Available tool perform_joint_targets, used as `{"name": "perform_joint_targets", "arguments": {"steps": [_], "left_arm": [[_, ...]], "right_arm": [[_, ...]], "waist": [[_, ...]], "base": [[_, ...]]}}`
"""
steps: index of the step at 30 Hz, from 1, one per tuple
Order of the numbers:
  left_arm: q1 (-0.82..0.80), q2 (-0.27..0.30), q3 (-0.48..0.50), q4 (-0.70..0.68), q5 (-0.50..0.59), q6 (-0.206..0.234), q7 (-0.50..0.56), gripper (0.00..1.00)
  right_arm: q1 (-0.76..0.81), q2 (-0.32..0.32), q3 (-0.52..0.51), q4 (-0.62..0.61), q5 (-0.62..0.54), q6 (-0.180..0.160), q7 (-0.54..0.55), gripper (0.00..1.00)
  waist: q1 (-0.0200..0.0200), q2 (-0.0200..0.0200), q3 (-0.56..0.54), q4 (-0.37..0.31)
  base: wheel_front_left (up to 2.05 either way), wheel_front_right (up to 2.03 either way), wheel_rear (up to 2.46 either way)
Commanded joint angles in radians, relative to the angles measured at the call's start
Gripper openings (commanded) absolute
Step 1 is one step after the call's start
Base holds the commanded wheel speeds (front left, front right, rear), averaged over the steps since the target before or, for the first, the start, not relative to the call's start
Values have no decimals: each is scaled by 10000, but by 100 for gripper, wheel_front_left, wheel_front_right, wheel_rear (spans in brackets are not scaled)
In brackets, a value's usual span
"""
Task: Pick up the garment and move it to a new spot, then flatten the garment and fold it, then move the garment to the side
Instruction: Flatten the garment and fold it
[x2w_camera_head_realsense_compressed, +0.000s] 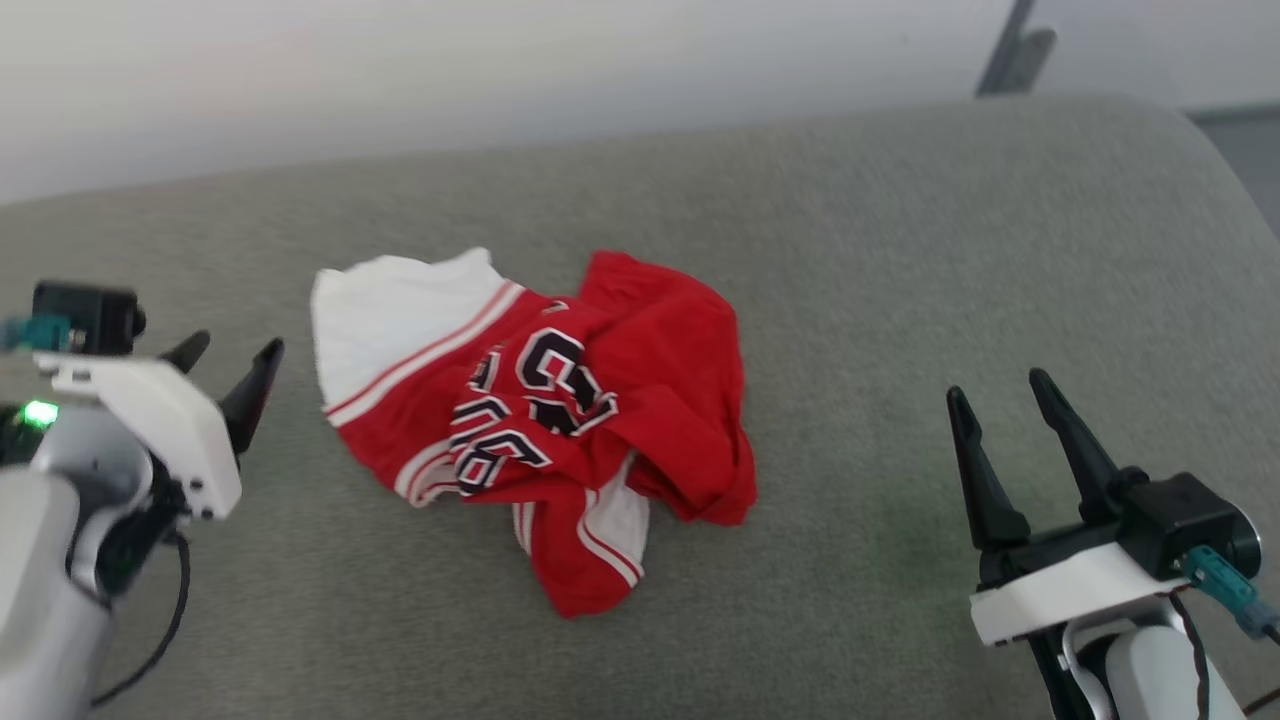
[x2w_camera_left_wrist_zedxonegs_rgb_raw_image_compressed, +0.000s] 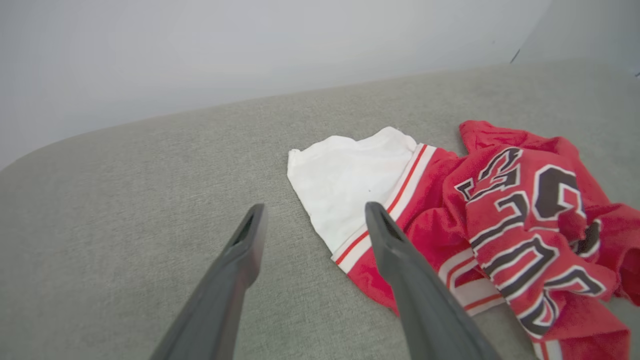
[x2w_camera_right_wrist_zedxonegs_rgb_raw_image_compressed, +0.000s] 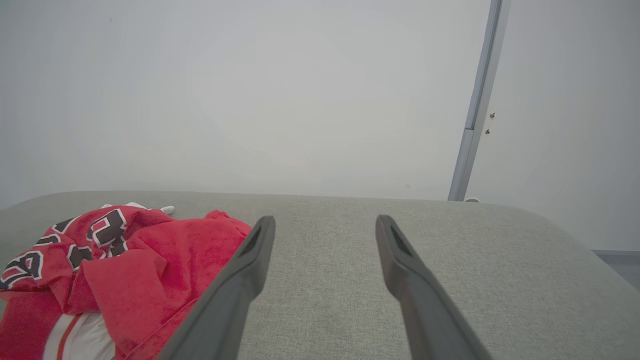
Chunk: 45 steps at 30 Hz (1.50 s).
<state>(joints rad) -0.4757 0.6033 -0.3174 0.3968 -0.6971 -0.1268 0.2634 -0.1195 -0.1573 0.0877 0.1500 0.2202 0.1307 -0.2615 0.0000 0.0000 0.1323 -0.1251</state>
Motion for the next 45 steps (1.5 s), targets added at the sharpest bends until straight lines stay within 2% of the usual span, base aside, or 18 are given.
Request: {"name": "perform_joint_targets", "arguments": {"steps": [1, 10, 17, 22, 23, 24, 27, 37, 41, 45], "left_arm": [[-483, 59, -276, 280, -212, -33, 439, 100], [-2474, 256, -1235, 2132, -561, -38, 2369, 100], [-3578, 78, -1770, 4006, -268, 183, 3825, 100], [-3767, -296, -2120, 5053, -137, 282, 4359, 100], [-3786, -574, -2094, 5357, -408, 198, 4568, 18], [-3808, -671, -2089, 5489, -503, 164, 4640, 0], [-3861, -756, -2096, 5755, -671, 120, 4874, 0], [-3773, -270, -2091, 5704, -735, 156, 5167, 0], [-3376, -28, -2118, 5222, -803, 360, 5513, 0], [-2807, 353, -2068, 4416, -866, 745, 5706, 0]], "right_arm": [[-184, 53, 9, -34, 3, -1, -52, 100], [-626, 217, 167, 10, -46, -1, -52, 100], [-915, 372, 256, -11, -60, 1, -52, 100], [-1065, 440, 273, -17, -93, -1, -52, 100], [-1146, 454, 254, -7, -99, -1, -52, 100], [-1158, 469, 244, -5, -122, 1, -52, 100], [-1116, 495, 144, -8, -165, 1, -52, 100], [-1009, 429, -125, 114, -267, 1, -52, 100], [-928, 427, -229, 110, -266, 1, -52, 100], [-845, 385, -207, 152, -314, 1, -52, 100]], "waist": [[0, 0, 511, -436], [0, 0, 1374, -1082], [0, 0, 1896, -1410], [0, 0, 2159, -1517], [0, 0, 2213, -1524], [0, 0, 2228, -1517], [0, 0, 2227, -1411], [0, 0, 1869, -751], [0, 0, 1669, -451], [0, 0, 1474, -200]], "base": [[0, 0, 0], [0, 0, 0], [0, 0, 0], [0, 0, 0], [0, 0, 0], [0, 0, 0], [0, 0, 0], [0, 0, 0], [0, 0, 0], [0, 0, 0]]}}
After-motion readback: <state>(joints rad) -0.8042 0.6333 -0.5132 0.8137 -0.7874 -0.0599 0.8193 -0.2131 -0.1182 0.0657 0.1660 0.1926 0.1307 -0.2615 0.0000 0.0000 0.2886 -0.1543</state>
